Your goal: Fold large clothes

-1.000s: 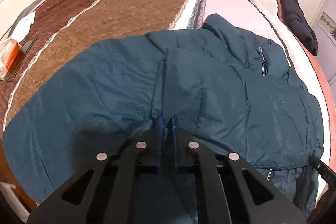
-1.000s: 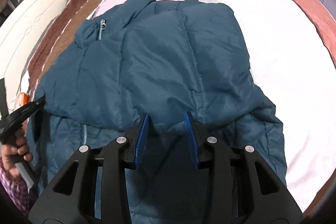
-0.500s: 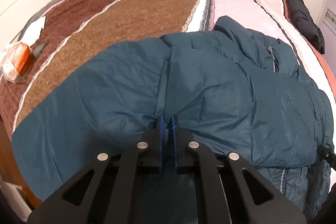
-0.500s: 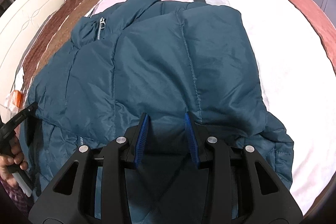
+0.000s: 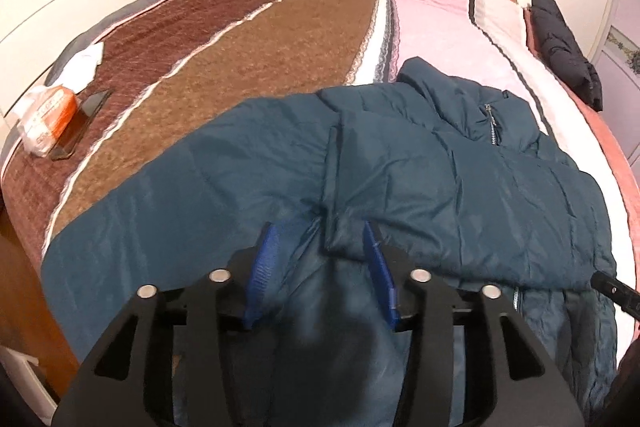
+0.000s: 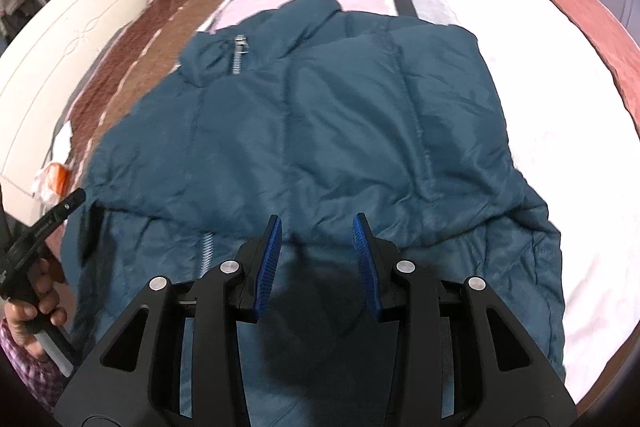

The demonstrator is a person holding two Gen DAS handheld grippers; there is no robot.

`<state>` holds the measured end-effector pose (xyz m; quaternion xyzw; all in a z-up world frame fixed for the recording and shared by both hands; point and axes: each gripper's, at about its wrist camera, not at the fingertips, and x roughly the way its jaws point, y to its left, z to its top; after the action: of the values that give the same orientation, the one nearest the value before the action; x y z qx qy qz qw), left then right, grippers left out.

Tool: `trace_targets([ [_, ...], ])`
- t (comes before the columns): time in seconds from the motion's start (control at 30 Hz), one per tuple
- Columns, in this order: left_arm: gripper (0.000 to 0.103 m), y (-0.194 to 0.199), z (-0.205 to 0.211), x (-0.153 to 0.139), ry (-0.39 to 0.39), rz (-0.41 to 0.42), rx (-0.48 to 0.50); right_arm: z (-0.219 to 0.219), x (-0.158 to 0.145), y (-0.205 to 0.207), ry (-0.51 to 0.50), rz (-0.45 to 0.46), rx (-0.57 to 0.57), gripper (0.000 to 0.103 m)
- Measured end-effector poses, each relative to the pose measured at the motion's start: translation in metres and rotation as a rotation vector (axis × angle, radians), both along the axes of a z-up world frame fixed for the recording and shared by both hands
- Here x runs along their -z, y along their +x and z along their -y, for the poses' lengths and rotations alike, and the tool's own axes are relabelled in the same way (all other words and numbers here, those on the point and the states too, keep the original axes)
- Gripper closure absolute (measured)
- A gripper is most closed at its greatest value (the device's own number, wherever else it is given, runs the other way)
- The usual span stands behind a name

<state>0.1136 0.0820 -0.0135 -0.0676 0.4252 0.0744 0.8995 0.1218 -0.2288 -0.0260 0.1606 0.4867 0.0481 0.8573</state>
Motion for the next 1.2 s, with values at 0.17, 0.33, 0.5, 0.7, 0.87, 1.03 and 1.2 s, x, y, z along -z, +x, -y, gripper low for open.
trace_targets([
  [0.17, 0.055, -0.04, -0.015, -0.002, 0.029, -0.008, -0.037, -0.028, -0.012, -0.023, -0.022, 0.043, -0.069, 0.066],
  [0.33, 0.055, -0.078, -0.022, 0.002, 0.023, -0.02, -0.089, -0.059, -0.016, -0.046, -0.019, 0.074, -0.132, 0.066],
  [0.5, 0.055, -0.101, -0.012, 0.004, 0.002, -0.014, -0.066, -0.084, -0.014, -0.069, -0.05, 0.093, -0.183, 0.066],
  [0.7, 0.054, -0.117, 0.003, 0.005, -0.011, 0.0, 0.003, -0.082, -0.001, -0.078, -0.052, 0.044, -0.161, 0.066],
  [0.87, 0.048, -0.12, 0.002, 0.003, -0.023, 0.009, 0.007, -0.069, 0.001, -0.084, -0.035, 0.03, -0.117, 0.066],
  [1.03, 0.04, -0.123, -0.014, 0.0, -0.066, -0.013, -0.03, -0.071, -0.003, -0.085, -0.039, 0.041, -0.132, 0.066],
  [1.2, 0.04, -0.137, -0.065, -0.006, -0.153, 0.012, -0.141, -0.081, -0.004, -0.083, -0.05, 0.043, -0.176, 0.066],
])
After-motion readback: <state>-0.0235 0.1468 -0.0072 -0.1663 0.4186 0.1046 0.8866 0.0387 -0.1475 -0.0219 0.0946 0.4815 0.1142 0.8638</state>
